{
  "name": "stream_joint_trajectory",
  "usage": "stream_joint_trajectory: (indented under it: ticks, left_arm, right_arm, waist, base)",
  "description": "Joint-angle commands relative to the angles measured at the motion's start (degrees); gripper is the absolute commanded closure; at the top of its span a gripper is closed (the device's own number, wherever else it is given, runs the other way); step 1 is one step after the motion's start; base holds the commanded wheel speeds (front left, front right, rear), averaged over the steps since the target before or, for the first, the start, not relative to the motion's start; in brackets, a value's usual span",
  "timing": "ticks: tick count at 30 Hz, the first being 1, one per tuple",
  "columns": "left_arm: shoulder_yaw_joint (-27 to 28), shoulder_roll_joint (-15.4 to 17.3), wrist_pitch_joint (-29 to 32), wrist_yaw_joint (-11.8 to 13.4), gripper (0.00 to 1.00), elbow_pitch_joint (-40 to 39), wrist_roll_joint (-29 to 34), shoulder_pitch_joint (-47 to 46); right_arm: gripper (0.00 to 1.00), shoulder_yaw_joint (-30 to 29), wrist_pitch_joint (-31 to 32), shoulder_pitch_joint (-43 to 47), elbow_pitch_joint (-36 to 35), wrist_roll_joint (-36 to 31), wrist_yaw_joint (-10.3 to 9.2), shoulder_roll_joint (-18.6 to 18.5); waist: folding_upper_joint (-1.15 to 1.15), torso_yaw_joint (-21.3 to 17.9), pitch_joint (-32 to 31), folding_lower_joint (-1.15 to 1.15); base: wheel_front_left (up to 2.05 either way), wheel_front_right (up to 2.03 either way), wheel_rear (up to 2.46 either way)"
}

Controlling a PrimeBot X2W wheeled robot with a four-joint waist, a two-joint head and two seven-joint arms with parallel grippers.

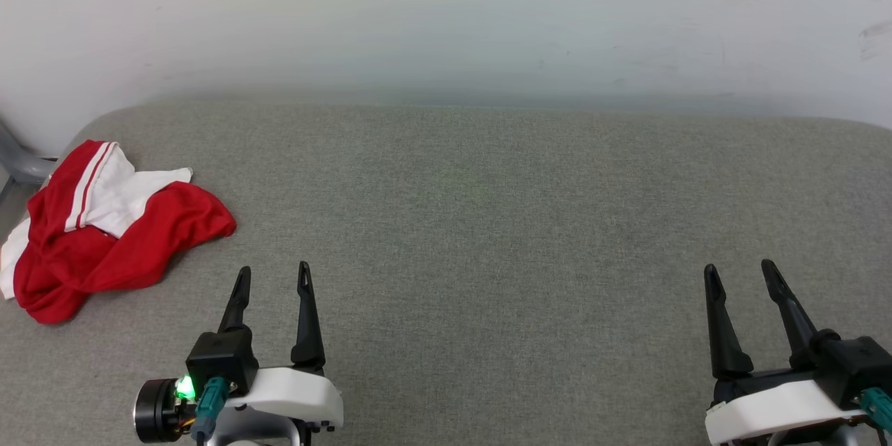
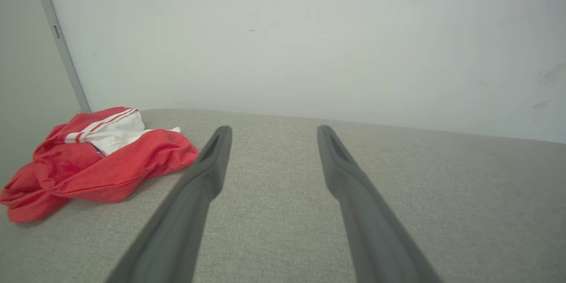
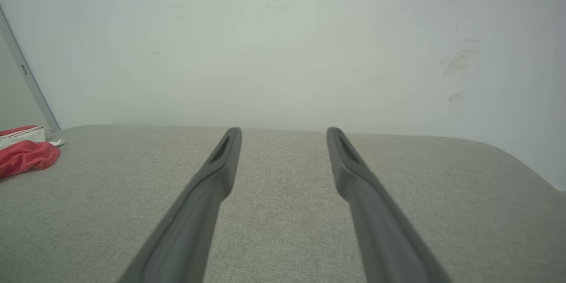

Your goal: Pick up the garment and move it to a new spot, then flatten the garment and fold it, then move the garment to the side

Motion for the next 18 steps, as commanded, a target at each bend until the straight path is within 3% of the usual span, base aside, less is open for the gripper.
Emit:
stream_joint_trajectory:
  ticks: [1, 18]
  left_arm:
    - [0.13, -0.11, -0.48, -0.18, 0.0, -0.09, 1.2, 0.35]
    - [2.67, -1.67, -1.92, -3.64, 0.0, 1.77, 4.24, 0.82]
  right_arm:
    - [0.0, -0.06, -0.52, 0.49, -0.48, -1.0, -0.02, 0.06]
    - [0.0, -0.38, -1.94, 1.17, -0.18, -2.22, -0.03, 0.07]
  waist:
    - [0.0, 0.03, 0.02, 0.0]
    - [0.0, 0.45, -0.04, 0.0]
  base:
    - [0.0, 0.0, 0.0]
    - [0.0, 0.0, 0.0]
